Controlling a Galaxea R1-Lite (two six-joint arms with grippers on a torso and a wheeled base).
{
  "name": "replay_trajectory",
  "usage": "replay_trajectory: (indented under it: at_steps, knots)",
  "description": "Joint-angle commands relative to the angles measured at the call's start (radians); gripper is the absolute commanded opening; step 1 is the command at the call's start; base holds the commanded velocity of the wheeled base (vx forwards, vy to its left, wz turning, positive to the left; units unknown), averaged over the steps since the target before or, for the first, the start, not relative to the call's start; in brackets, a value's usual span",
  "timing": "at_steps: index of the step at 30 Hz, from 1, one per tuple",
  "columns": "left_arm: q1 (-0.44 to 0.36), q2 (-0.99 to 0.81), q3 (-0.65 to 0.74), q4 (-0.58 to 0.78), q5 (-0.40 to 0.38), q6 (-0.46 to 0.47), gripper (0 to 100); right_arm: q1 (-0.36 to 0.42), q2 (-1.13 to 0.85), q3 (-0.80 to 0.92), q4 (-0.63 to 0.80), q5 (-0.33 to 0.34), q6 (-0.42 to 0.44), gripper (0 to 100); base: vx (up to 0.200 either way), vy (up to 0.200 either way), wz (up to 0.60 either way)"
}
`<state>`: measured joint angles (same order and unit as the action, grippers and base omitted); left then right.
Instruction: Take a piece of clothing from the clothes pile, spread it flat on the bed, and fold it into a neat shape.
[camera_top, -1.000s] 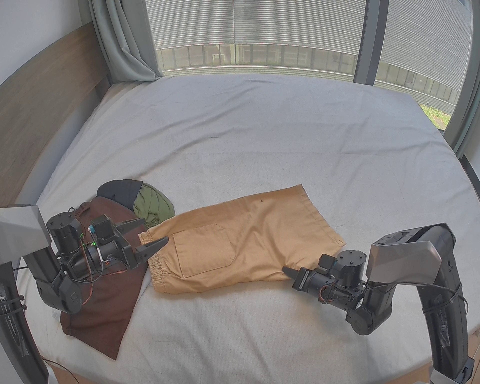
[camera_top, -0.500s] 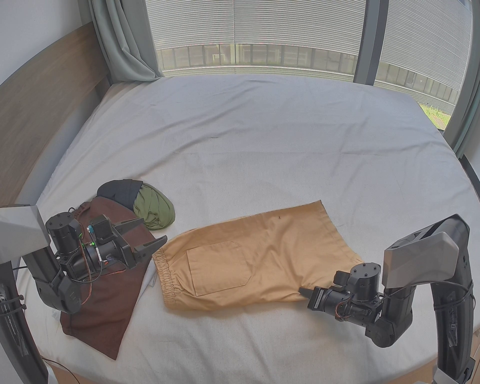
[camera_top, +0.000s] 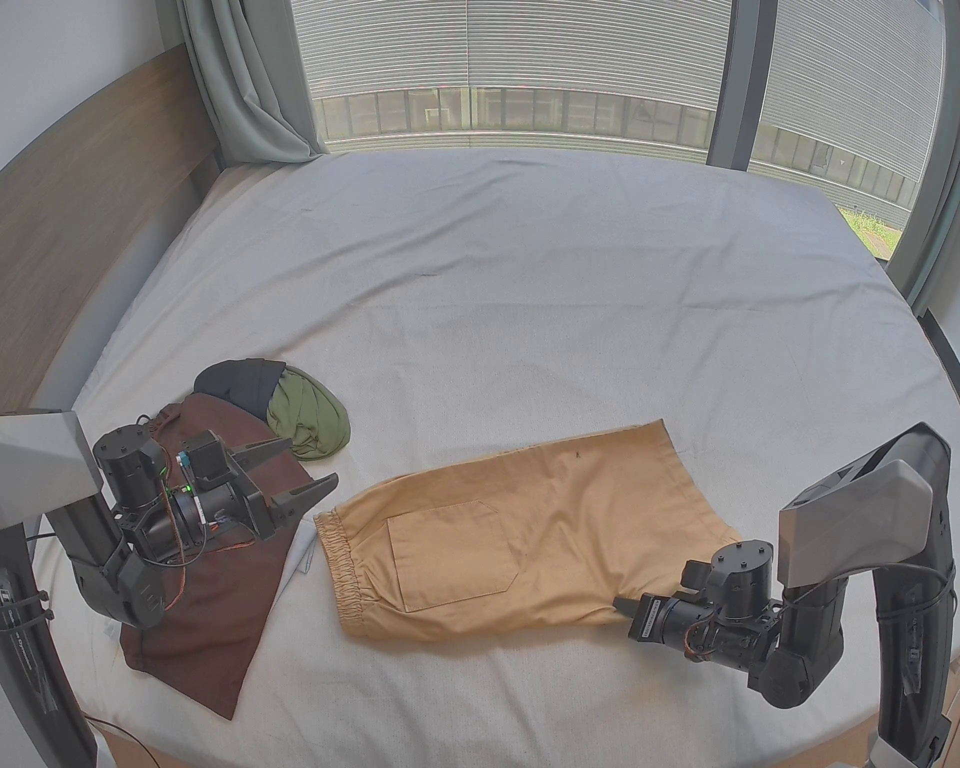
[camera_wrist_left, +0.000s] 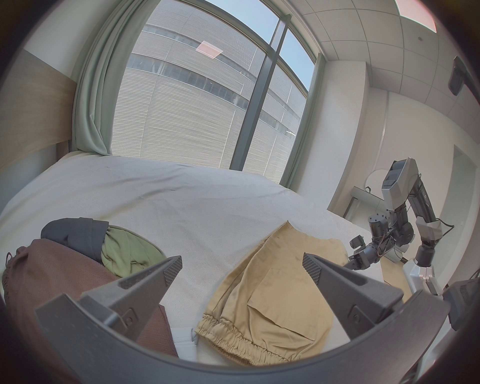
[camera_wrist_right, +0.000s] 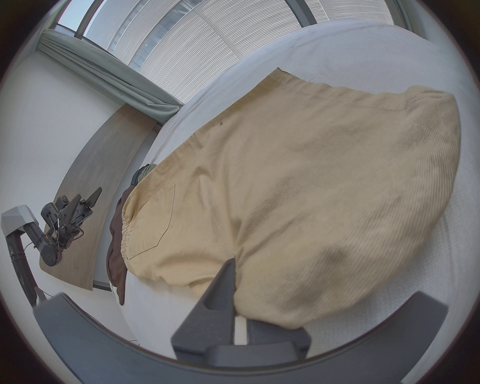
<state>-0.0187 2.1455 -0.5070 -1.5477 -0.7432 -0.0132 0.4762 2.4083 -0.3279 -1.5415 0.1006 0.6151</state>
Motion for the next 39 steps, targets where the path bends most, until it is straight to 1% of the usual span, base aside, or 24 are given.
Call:
replay_trajectory:
  at_steps: [1, 4, 5, 10, 14, 15, 16, 17, 20, 25, 30, 36, 39]
  knots:
    - [-0.003, -0.001, -0.002, 0.000, -0.013, -0.002, 100, 0.004, 0.005, -0.003, 0.001, 0.002, 0.000, 0, 0.000, 0.000, 0.00]
    - [-0.004, -0.003, 0.002, 0.000, -0.018, -0.002, 100, 0.009, 0.005, -0.005, 0.000, 0.004, 0.000, 0, 0.000, 0.000, 0.00]
    - [-0.004, -0.004, 0.002, 0.000, -0.021, -0.002, 100, 0.010, 0.006, -0.005, 0.000, 0.002, 0.000, 100, 0.000, 0.000, 0.00]
    - [-0.006, -0.004, 0.002, 0.000, -0.048, -0.002, 100, 0.018, -0.003, 0.018, 0.001, 0.010, 0.000, 100, 0.000, 0.000, 0.00]
    - [-0.004, -0.004, -0.002, 0.000, -0.053, -0.002, 100, 0.036, -0.035, 0.079, 0.001, 0.054, -0.003, 100, 0.000, 0.000, 0.00]
    - [-0.001, -0.004, -0.008, 0.000, -0.053, -0.005, 100, 0.042, -0.064, 0.110, 0.001, 0.094, -0.003, 100, 0.000, 0.000, 0.00]
    - [-0.001, -0.004, -0.008, 0.000, -0.053, -0.005, 100, 0.044, -0.071, 0.116, 0.001, 0.102, -0.003, 100, 0.000, 0.000, 0.00]
    - [0.002, -0.004, -0.008, 0.000, -0.058, -0.011, 100, 0.055, -0.107, 0.145, 0.001, 0.142, -0.005, 100, 0.000, 0.000, 0.00]
    - [0.002, -0.004, -0.005, 0.000, -0.085, -0.030, 100, 0.064, -0.184, 0.176, 0.001, 0.194, -0.018, 100, 0.000, 0.000, 0.00]
    - [0.002, -0.006, 0.008, -0.002, -0.116, -0.027, 100, 0.064, -0.264, 0.176, 0.001, 0.202, -0.025, 100, 0.000, 0.000, 0.00]
    - [-0.001, -0.015, 0.010, 0.000, -0.116, -0.021, 100, 0.065, -0.311, 0.165, 0.001, 0.225, -0.029, 100, 0.000, 0.000, 0.00]
    - [-0.004, -0.056, 0.033, 0.000, -0.116, -0.031, 100, 0.065, -0.344, 0.104, 0.001, 0.266, -0.094, 100, 0.000, 0.000, 0.00]
    - [-0.004, -0.065, 0.041, 0.000, -0.116, -0.031, 100, 0.052, -0.359, 0.090, 0.000, 0.306, -0.169, 100, 0.000, 0.000, 0.00]
